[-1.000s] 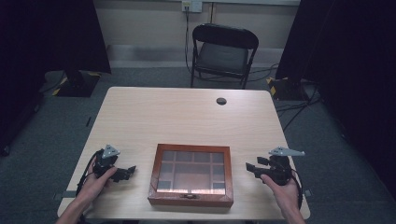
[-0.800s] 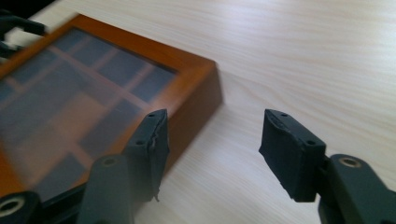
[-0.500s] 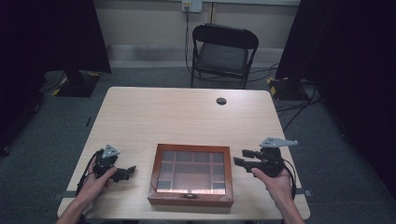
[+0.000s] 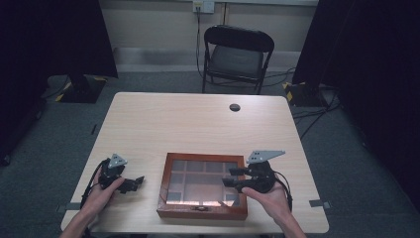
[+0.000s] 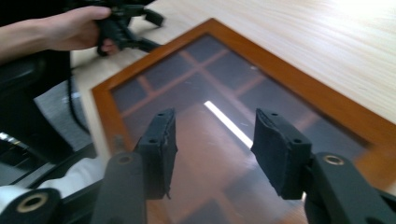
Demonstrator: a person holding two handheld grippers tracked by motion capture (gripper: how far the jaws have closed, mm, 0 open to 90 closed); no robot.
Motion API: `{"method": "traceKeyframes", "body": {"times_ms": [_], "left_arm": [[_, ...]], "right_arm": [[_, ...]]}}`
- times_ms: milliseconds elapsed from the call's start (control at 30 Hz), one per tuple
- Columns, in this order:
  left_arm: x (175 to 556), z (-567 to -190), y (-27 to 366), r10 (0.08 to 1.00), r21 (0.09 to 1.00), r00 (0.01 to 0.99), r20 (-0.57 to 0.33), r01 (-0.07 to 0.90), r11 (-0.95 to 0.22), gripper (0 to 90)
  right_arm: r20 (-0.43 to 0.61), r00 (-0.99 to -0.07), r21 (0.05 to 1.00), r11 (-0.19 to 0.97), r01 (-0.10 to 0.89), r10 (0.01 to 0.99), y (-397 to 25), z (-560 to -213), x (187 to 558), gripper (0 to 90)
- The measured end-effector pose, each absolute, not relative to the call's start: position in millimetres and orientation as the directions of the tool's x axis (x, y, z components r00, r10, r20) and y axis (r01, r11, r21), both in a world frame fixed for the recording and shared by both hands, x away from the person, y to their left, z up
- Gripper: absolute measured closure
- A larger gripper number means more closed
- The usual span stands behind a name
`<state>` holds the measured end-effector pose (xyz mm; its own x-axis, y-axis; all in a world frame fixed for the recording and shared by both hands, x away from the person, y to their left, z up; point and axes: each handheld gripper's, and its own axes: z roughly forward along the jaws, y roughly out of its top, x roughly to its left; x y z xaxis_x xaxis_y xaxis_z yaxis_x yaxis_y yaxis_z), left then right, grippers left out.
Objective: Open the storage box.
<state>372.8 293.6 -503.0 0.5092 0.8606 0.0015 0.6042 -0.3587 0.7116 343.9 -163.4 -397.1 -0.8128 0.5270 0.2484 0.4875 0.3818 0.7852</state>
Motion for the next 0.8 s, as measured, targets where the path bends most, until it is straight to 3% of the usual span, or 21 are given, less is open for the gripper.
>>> {"method": "traceKeyframes", "body": {"times_ms": [333,800], "left_arm": [[373,-503,294,0.858,0.711,0.514,0.002,0.602,-0.363,0.0],[373,-503,294,0.858,0.711,0.514,0.002,0.602,-0.363,0.0]], "right_arm": [[0.280,-0.891,0.762,0.483,0.432,0.357,-121,-414,334,70.4],[0.308,-0.907,0.730,0.540,0.419,0.287,-106,-435,322,75.6]]}}
